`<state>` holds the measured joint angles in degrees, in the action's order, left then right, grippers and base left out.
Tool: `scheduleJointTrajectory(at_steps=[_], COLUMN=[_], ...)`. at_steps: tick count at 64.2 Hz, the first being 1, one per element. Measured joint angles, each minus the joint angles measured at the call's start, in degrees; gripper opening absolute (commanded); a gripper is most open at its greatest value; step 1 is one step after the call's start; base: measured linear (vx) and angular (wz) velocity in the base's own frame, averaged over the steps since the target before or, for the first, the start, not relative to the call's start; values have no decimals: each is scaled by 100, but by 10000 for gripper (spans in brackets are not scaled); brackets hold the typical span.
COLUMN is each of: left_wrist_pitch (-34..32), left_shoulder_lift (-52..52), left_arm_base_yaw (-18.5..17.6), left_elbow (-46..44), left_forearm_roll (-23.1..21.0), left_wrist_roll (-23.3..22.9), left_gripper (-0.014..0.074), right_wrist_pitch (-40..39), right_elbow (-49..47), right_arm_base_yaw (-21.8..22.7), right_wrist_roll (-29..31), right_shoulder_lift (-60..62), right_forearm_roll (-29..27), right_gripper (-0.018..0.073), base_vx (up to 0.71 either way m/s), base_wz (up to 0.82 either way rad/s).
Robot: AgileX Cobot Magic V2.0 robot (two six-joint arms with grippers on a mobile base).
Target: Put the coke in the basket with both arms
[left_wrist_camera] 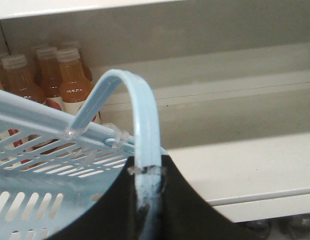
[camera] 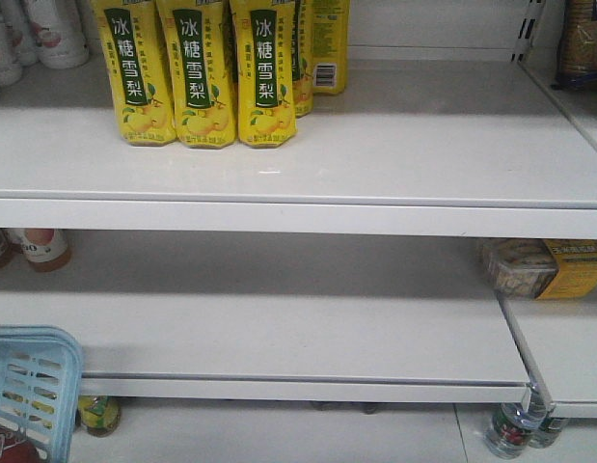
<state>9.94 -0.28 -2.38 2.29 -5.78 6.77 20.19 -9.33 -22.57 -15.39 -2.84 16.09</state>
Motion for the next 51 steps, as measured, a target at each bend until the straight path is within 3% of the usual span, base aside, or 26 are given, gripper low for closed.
scheduleJointTrajectory(at_steps=[51], left_wrist_pitch=[0], left_shoulder_lift=[0], left_arm_base_yaw=[0], left_elbow=[0], left_forearm_roll=[20], left_wrist_roll=[5], left_gripper=[-8], right_wrist_pitch=[0], right_elbow=[0], right_arm_base_yaw=[0], right_wrist_roll=[0], right_shoulder_lift=[0], right_forearm_roll=[0], right_gripper=[-9], base_vx=[0], base_wz=[0])
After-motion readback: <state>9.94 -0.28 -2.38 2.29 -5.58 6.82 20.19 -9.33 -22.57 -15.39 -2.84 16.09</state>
